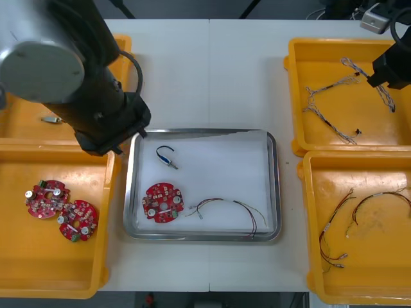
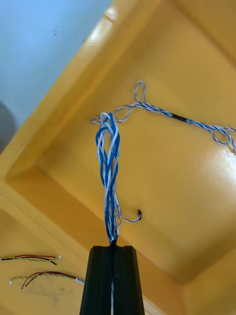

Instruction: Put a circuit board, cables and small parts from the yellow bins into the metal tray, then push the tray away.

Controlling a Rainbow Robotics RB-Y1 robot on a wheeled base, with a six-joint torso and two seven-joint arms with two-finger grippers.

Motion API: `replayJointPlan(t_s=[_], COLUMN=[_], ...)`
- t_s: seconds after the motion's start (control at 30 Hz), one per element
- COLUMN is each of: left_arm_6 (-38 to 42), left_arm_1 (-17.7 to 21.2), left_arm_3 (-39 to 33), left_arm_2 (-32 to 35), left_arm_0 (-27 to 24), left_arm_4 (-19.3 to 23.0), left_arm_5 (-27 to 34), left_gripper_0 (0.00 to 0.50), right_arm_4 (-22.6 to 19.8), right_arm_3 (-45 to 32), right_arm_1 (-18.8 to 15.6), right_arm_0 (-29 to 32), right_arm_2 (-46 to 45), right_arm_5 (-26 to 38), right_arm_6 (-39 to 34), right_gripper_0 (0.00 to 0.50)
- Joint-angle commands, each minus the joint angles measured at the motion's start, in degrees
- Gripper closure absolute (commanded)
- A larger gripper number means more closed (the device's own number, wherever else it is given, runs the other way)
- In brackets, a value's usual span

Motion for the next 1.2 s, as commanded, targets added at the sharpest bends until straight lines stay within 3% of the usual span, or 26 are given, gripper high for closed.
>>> replayJointPlan(t_s=[0.03,0.33,0.6,0.93,1.2], left_arm_6=[2.64,2.37,1.76,0.09,-2.02], left_arm_1=[4.38,8.25,10.27,12.73,13.17], left_arm_3=[4.0,14.2,21.23,27.91,33.09], left_arm_2=[5.84,7.95,8.04,7.95,7.78], left_arm_0=[-2.83,-4.68,-4.85,-4.85,-4.76], left_arm_4=[5.22,6.63,0.65,-3.22,-6.56], left_arm_5=[-0.18,-3.78,-5.27,-6.5,-7.21], left_gripper_0=[0.0,0.0,0.0,0.0,0.0], right_arm_4=[-0.98,-3.09,-3.53,-2.48,2.18], right_arm_3=[-8.42,-19.06,-26.53,-28.72,-26.44], right_arm_1=[0.83,3.99,4.61,5.57,9.88], right_arm_0=[2.9,5.71,5.62,1.4,-3.43], right_arm_2=[-1.65,-0.6,7.75,21.73,31.83], right_arm_5=[0.39,1.01,-2.95,-9.98,-13.67], right_arm_6=[-6.08,-9.16,-9.42,-8.72,-8.19], right_gripper_0=[0.5,0.5,0.5,0.5,0.5])
